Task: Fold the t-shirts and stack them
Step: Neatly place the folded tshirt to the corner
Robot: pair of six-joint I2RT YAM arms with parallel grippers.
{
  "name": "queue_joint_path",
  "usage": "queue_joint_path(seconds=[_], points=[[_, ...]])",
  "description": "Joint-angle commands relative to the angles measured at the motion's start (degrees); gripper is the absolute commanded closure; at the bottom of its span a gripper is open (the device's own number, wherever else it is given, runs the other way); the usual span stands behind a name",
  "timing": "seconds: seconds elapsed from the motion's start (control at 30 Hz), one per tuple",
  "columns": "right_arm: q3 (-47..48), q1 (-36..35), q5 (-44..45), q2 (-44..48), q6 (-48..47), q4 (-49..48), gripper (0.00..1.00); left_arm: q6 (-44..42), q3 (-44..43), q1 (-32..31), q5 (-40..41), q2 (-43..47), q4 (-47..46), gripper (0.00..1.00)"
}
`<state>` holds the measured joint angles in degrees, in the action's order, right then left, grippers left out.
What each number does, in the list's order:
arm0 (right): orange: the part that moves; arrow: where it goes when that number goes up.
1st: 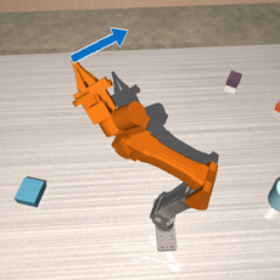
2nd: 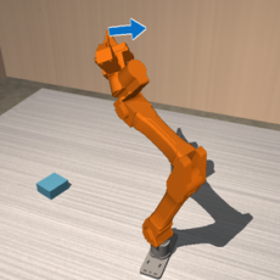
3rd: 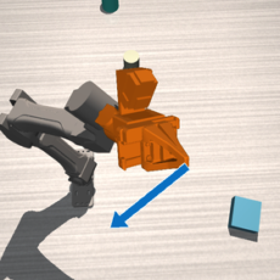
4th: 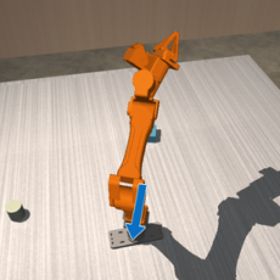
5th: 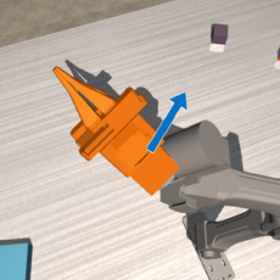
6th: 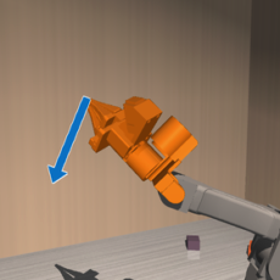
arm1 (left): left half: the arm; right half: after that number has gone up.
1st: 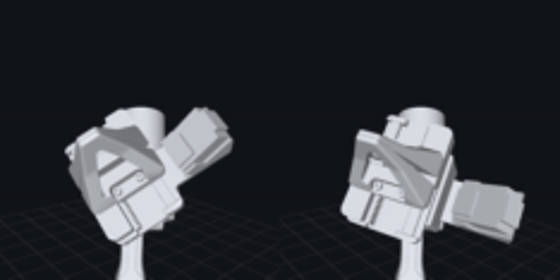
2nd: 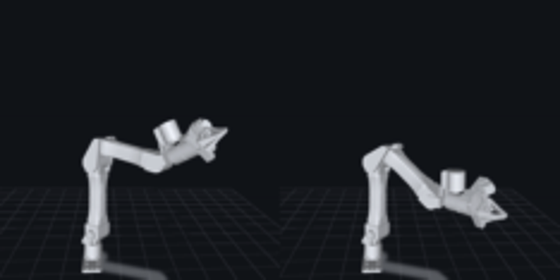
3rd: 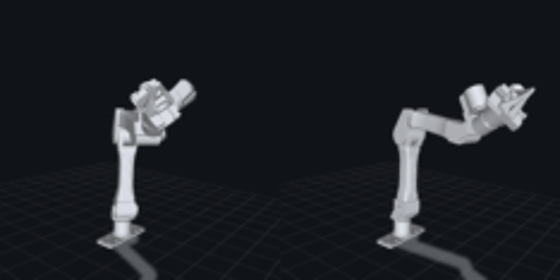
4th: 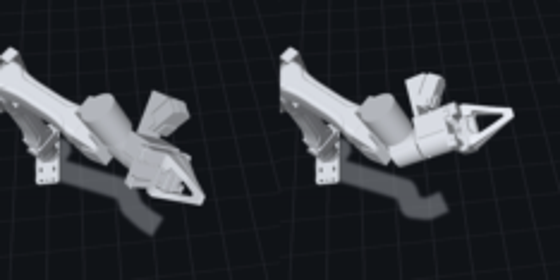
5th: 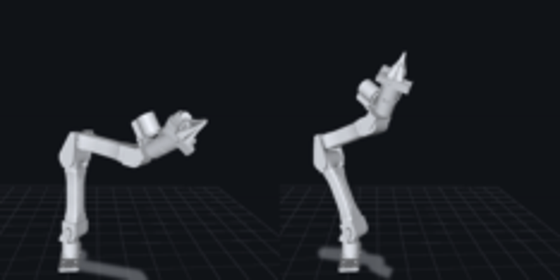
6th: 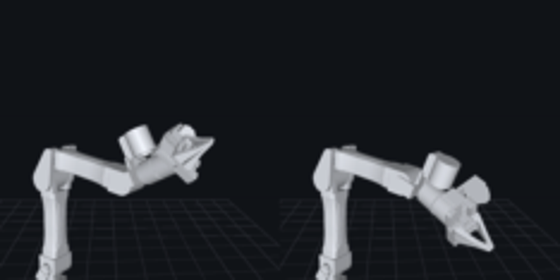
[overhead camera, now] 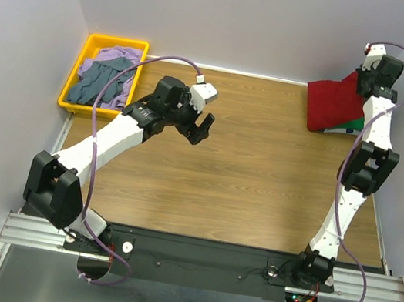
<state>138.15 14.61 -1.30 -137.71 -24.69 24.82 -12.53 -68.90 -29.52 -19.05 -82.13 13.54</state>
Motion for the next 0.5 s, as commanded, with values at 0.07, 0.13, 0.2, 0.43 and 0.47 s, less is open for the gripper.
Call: queue_joint_path(seconds=[0.07,0.13,0.2,0.43,0.47], points=[[3.36,2.17,0.33,-1.51,-3.70,-7.41,0.99,-0.21,-2.29,-0.01,0.06,0.30,-0.01,0.01],[3.27,2.88,0.25,-2.30,-4.31,-8.46,1.00,-0.21,-2.29,-0.01,0.06,0.21,0.00,0.01],[3.01,3.32,0.42,-2.92,-5.02,-9.17,0.99,-0.21,-2.20,-0.10,-0.02,-0.05,0.08,0.01],[0.73,4.81,0.69,-5.99,-7.21,-11.90,0.99,-0.47,-2.38,-0.01,0.24,-1.02,0.61,0.01],[0.29,5.07,0.69,-6.34,-7.39,-12.59,0.99,-0.65,-2.46,-0.01,0.24,-1.02,0.78,0.02]])
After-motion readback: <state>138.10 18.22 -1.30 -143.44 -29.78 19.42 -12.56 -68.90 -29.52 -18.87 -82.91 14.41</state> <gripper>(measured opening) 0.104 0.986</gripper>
